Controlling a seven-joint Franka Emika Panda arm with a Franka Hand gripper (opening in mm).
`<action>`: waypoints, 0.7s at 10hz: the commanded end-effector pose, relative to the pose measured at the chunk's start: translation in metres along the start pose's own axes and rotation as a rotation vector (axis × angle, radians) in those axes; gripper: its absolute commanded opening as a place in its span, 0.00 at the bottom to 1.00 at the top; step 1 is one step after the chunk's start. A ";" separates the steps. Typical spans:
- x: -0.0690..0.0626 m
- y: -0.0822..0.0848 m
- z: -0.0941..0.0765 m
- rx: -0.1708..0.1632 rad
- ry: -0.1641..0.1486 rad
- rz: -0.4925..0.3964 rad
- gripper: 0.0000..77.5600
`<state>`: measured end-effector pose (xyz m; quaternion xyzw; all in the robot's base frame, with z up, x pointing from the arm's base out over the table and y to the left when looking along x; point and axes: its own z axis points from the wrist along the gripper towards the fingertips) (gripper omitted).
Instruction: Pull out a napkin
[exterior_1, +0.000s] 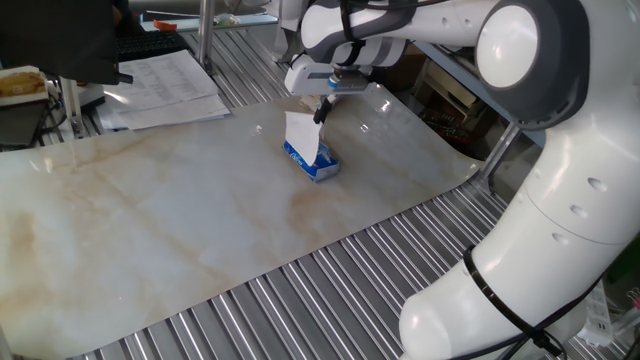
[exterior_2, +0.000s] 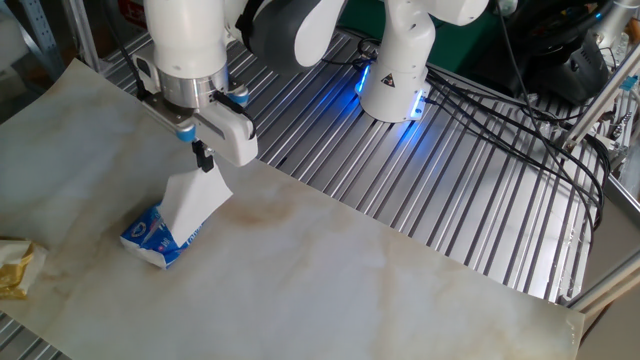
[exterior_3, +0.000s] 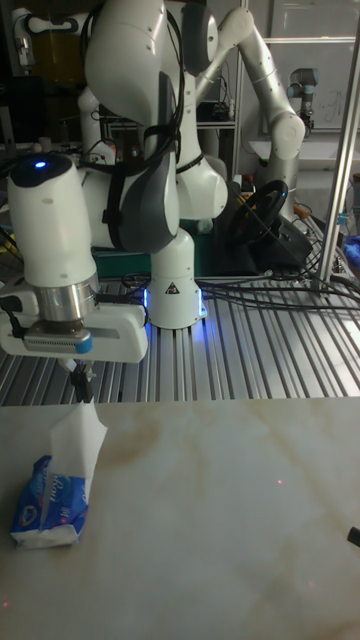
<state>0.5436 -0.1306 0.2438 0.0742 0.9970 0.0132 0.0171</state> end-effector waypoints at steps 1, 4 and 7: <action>-0.001 0.000 -0.002 0.000 -0.003 -0.001 0.02; -0.001 0.000 -0.002 0.000 -0.002 0.003 0.02; -0.001 -0.001 -0.002 0.000 -0.002 0.008 0.02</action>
